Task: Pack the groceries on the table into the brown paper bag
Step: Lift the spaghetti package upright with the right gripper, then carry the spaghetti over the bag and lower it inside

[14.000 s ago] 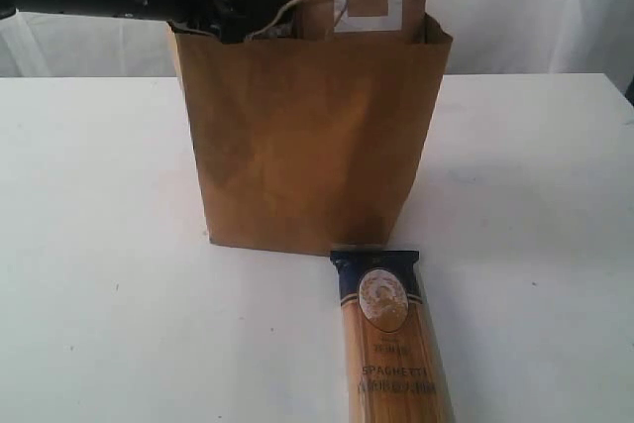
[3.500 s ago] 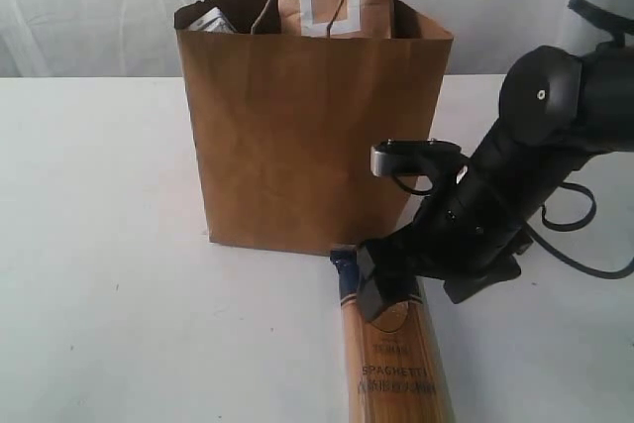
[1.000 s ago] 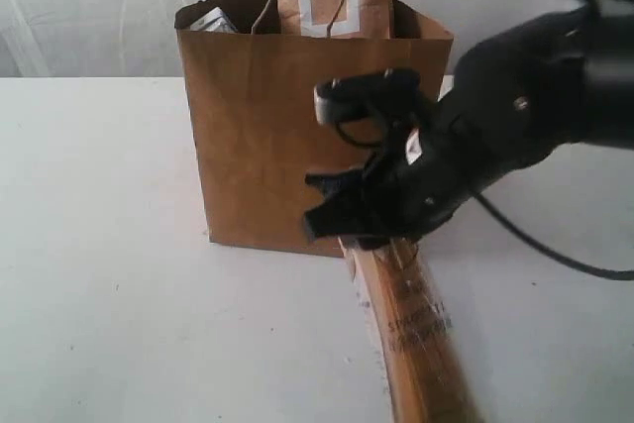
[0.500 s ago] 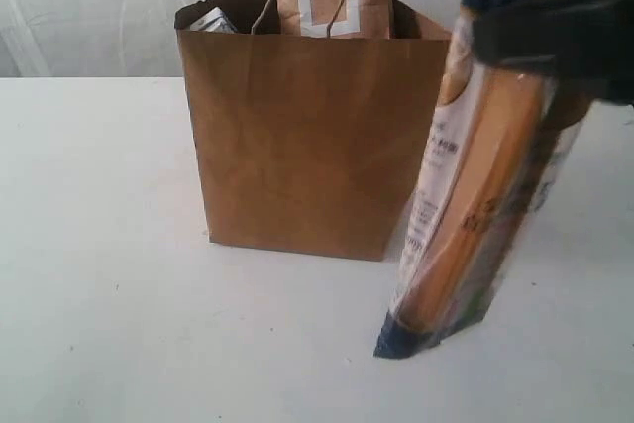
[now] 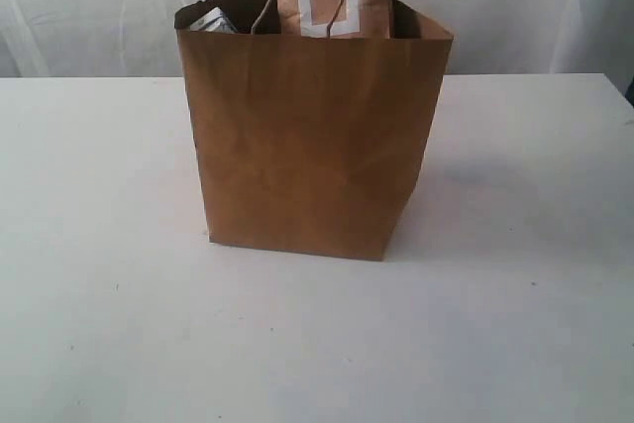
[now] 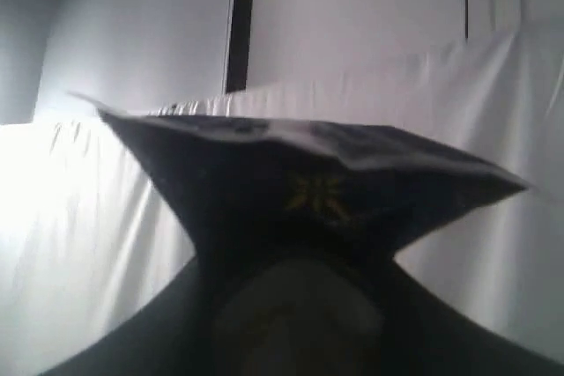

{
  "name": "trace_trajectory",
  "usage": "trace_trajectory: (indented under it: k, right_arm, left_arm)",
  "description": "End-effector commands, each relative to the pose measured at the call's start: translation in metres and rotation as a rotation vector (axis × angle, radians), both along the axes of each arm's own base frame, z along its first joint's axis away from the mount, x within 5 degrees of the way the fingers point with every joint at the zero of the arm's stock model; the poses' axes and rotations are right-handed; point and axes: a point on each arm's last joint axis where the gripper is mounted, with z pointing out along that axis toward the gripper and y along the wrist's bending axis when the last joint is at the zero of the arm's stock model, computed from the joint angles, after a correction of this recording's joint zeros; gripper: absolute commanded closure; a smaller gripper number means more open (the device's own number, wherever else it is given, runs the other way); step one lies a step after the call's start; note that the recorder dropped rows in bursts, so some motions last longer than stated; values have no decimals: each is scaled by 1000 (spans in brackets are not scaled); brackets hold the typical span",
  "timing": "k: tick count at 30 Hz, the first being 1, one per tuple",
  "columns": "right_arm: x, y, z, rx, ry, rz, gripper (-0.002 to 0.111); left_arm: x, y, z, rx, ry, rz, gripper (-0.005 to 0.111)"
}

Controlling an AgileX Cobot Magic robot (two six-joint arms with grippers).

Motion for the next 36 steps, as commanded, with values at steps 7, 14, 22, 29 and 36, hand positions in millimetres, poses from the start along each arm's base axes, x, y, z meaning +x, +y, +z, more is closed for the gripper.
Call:
trace_trajectory:
  k: [7,14,22,29,36]
  right_arm:
    - [119,36,-38,259,122,-438,108]
    - [139,60,-58,110,83,-437,108]
    - [138,56,-31,291,21,-347,108]
    - [145,58,-9,301,-12,-328,108]
    - [182,62,-40,260,96,-345,108]
  left_arm:
    - [0,-1,-1,-21,0,-5,107]
    - [0,-1,-1,-21,0,-5,107]
    - [0,-1,-1,-21,0,-5,107]
    - [0,-1,-1,-21,0,-5,107]
    - [0,-1,-1,-21,0,-5,107]
